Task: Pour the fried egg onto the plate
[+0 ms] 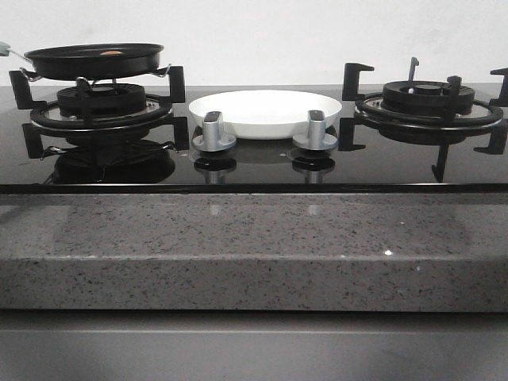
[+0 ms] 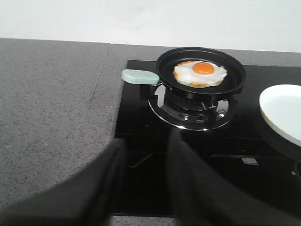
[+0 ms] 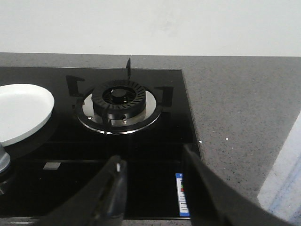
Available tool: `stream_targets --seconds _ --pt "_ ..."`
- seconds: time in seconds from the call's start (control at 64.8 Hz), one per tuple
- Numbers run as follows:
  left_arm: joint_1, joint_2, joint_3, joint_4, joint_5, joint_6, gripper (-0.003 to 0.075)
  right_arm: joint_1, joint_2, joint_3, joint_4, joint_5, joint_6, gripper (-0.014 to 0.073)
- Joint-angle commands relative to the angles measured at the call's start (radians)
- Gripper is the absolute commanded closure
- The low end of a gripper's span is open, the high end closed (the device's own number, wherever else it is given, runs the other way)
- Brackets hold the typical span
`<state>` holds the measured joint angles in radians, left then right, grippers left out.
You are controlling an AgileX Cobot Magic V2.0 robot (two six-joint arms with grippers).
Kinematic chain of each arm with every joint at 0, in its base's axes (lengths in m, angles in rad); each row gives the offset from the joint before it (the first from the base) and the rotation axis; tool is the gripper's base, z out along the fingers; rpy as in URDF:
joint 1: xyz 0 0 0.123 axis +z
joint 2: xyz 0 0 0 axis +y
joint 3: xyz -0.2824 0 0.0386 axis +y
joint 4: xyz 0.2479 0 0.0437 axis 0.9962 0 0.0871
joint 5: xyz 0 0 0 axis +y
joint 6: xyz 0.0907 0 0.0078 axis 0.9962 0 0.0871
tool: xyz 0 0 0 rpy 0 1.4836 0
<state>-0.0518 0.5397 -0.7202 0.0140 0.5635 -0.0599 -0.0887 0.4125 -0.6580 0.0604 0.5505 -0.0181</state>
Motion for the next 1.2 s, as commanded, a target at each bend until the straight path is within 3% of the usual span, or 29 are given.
stream_targets --seconds 0.0,0.124,0.463,0.803,1.019,1.189 --pt "0.001 0.010 -0.034 0.013 -0.091 0.000 0.0250 -0.007 0.013 -0.034 -0.014 -0.089 -0.009 0.0179" --pt "0.001 0.010 -0.034 0.013 -0.097 0.000 0.0243 -0.007 0.013 -0.034 -0.014 -0.089 -0.009 0.0180" --pt "0.001 0.010 -0.034 0.013 -0.097 0.000 0.0328 -0.007 0.013 -0.034 0.024 -0.111 -0.009 0.0180" --pt "0.001 0.010 -0.034 0.013 -0.097 0.000 0.0398 -0.005 0.023 -0.039 0.102 -0.310 -0.008 0.0180" --pt "0.001 0.010 -0.034 0.013 -0.097 0.000 0.0440 0.060 0.246 -0.231 0.143 0.039 -0.037 0.0180" --pt "0.001 0.010 -0.034 0.013 -0.097 0.000 0.0474 0.217 0.466 -0.422 0.196 0.213 -0.121 0.0180"
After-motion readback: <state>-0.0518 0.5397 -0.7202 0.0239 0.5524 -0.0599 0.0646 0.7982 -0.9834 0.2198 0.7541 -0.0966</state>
